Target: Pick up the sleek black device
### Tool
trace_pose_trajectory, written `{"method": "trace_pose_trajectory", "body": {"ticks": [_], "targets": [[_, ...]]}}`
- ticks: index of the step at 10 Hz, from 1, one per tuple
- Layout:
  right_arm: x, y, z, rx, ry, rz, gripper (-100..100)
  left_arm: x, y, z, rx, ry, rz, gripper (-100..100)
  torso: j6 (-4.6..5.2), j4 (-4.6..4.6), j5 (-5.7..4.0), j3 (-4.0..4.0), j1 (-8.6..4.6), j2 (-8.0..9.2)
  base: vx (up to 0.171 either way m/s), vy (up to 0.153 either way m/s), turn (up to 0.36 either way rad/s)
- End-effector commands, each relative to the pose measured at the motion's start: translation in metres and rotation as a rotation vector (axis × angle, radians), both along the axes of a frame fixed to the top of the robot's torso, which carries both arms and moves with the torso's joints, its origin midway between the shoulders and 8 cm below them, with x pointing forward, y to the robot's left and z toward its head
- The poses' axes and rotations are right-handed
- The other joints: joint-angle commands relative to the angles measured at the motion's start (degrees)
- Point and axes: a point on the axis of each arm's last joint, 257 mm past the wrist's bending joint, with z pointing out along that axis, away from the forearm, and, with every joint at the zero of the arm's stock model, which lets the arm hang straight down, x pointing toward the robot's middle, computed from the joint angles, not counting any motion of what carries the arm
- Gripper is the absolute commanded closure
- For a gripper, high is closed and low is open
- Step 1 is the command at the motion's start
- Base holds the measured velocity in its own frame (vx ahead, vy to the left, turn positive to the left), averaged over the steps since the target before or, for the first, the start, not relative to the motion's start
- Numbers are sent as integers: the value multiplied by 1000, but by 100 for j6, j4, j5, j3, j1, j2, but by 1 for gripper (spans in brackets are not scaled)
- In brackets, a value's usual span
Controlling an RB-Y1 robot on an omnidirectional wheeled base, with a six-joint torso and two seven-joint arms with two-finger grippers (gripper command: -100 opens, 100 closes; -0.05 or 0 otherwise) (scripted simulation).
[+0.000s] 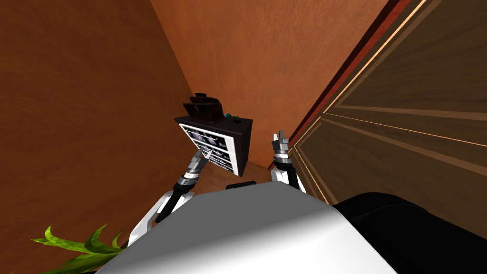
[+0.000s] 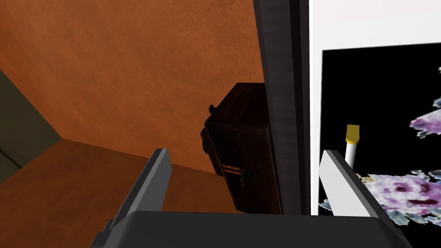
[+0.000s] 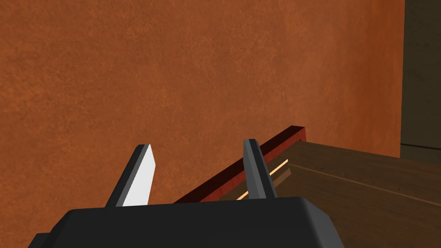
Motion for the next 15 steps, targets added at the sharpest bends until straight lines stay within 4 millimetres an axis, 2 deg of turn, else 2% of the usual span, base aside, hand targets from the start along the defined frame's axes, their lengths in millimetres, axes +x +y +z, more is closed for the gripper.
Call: {"method": "trace_pose_trajectory", "body": {"ticks": [1, 3, 4, 5, 6, 7, 8, 9, 11, 12, 14, 15], "targets": [[0, 0, 0, 0, 0, 0, 0, -3, -2, -16, -7, 39, -60, -100, 0, 0, 0, 0, 0, 0, -45, -54, 34], [0, 0, 0, 0, 0, 0, 0, -4, 0, -21, 21, 60, -81, -100, 1, 1, -1, 1, -3, 2, -26, -33, 7], [0, 0, 0, 0, 0, 0, 0, -7, 2, -38, 9, 105, -123, -100, 1, -1, 1, -3, 6, -5, -25, -29, 12], [0, 0, 0, 0, 0, 0, 0, -7, 3, -40, 29, 117, -138, -100, 0, -1, 1, -2, 4, -3, -29, -36, 15], [0, 0, 0, 0, 0, 0, 0, -12, 4, -50, 15, 146, -178, -100, 0, 0, 1, -1, 3, -2, -40, -54, 13], [0, 0, 0, 0, 0, 0, 0, -12, 10, -58, 29, 180, -187, -100, 0, 0, 0, 1, -3, 2, -30, -54, 9], [0, 0, 0, 0, 0, 0, 0, -12, 11, -59, 50, 186, -196, -100, 1, 0, -1, -1, -4, -1, -9, -27, 1], [0, 0, 0, 0, 0, 0, 0, -17, 16, -74, 34, 232, -229, -100, 1, -1, 0, -4, 3, -7, -15, -45, -5], [0, 0, 0, 0, 0, 0, 0, -18, 22, -78, 66, 260, -246, -100, 0, -1, 0, -3, -1, -6, -18, -32, 4], [0, 0, 0, 0, 0, 0, 0, -24, 30, -91, 50, 310, -276, -100, 1, -1, 1, -4, 6, -8, -23, -37, -16], [0, 0, 0, 0, 0, 0, 0, -25, 38, -96, 85, 342, -289, -100, 0, -1, 0, -3, 0, -6, -17, -35, 1], [0, 0, 0, 0, 0, 0, 0, -31, 47, -108, 68, 394, -316, -100, 0, -1, 1, -4, 4, -8, -22, -44, -24]]}}
